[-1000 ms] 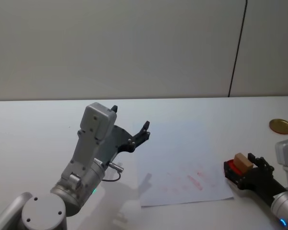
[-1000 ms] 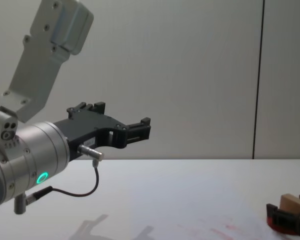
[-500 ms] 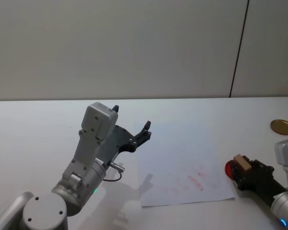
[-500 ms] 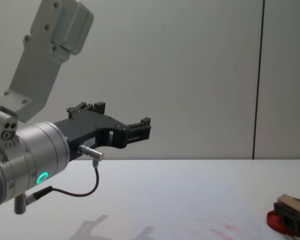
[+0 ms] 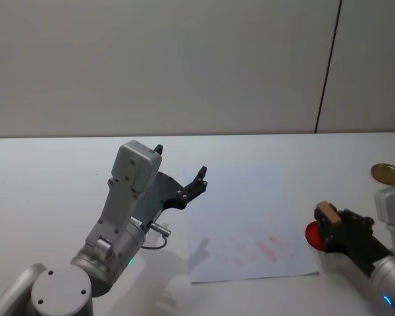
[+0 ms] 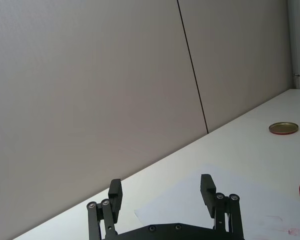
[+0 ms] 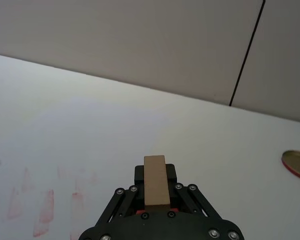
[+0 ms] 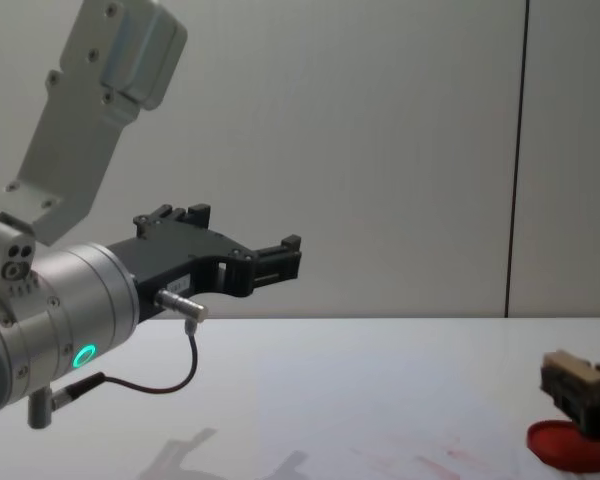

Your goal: Use the one hand to pick up the stamp and affix it onto the A4 paper.

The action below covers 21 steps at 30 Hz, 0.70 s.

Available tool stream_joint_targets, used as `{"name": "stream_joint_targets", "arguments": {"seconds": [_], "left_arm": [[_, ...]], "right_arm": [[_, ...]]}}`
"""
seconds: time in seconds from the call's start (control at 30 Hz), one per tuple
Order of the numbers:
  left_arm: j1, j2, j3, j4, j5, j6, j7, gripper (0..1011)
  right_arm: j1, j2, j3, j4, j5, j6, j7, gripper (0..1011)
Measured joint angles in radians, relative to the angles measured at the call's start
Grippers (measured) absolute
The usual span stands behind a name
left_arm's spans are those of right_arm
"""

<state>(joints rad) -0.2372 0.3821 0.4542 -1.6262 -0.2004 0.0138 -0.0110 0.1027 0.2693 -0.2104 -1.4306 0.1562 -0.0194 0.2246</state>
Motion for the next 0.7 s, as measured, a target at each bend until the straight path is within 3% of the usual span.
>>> {"name": "stream_joint_targets", "arguments": {"seconds": [0.37,0.7], "left_arm": [[0.000,0.000,0.000,0.000,0.000,0.000,0.000,993],[0.000,0.000,0.000,0.000,0.000,0.000,0.000,993]], "right_arm": [[-0.005,-0.011,-0.020,-0.094,-0.045,-0.010,0.017,220],[-0.009,-0.033,-0.046,-0.126,-0.059,0.014,0.031,220]]}}
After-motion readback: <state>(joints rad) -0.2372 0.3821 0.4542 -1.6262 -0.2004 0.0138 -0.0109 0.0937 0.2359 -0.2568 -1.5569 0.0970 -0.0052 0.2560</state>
